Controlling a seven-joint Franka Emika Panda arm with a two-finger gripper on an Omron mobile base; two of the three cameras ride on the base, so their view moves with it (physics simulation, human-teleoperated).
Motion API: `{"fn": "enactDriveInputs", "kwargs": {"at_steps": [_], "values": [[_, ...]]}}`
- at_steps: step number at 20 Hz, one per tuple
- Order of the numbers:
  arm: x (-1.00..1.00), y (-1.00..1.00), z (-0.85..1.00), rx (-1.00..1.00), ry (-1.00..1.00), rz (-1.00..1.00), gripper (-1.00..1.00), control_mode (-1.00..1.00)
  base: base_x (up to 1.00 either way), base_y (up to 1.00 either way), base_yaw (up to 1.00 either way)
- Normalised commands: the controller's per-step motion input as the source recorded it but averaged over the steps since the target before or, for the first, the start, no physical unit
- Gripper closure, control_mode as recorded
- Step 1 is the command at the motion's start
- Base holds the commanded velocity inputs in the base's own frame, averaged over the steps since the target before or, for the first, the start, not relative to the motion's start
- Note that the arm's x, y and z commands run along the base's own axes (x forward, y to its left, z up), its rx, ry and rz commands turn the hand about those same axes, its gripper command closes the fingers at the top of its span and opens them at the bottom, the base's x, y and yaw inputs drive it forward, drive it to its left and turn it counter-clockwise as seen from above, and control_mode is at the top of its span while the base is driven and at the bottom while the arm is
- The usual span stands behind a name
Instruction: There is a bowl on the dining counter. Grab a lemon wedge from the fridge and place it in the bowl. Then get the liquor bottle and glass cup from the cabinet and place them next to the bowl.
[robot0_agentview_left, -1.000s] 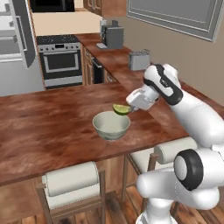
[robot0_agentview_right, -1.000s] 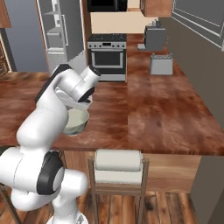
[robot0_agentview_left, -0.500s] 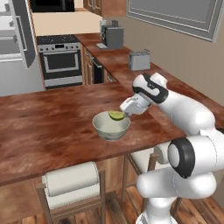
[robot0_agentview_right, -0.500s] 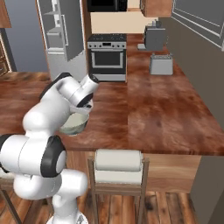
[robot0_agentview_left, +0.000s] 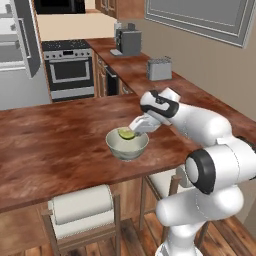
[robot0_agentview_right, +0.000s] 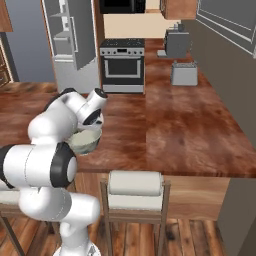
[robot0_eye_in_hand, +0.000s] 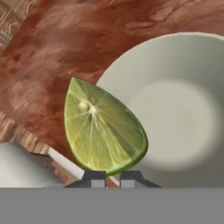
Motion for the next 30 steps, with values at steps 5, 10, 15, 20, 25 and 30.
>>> {"fn": "enactDriveInputs", "kwargs": {"at_steps": [5,10,15,20,25,30], "values": [[0.28,0.03,-0.27,-0.05,-0.05,-0.03,1.00,-1.00,0.00,0.00,0.00],[0.13,0.01,-0.25,-0.07,-0.06,-0.05,1.00,-1.00,0.00,0.00,0.00],[0.00,0.06,-0.22,-0.09,-0.09,-0.06,1.00,-1.00,0.00,0.00,0.00],[0.00,0.10,-0.12,-0.07,-0.05,-0.06,1.00,-1.00,0.00,0.00,0.00],[0.01,0.19,-0.04,-0.05,0.00,-0.06,-1.00,-1.00,0.00,0.00,0.00],[0.00,0.01,0.05,0.00,0.00,-0.05,-1.00,-1.00,0.00,0.00,0.00]]}}
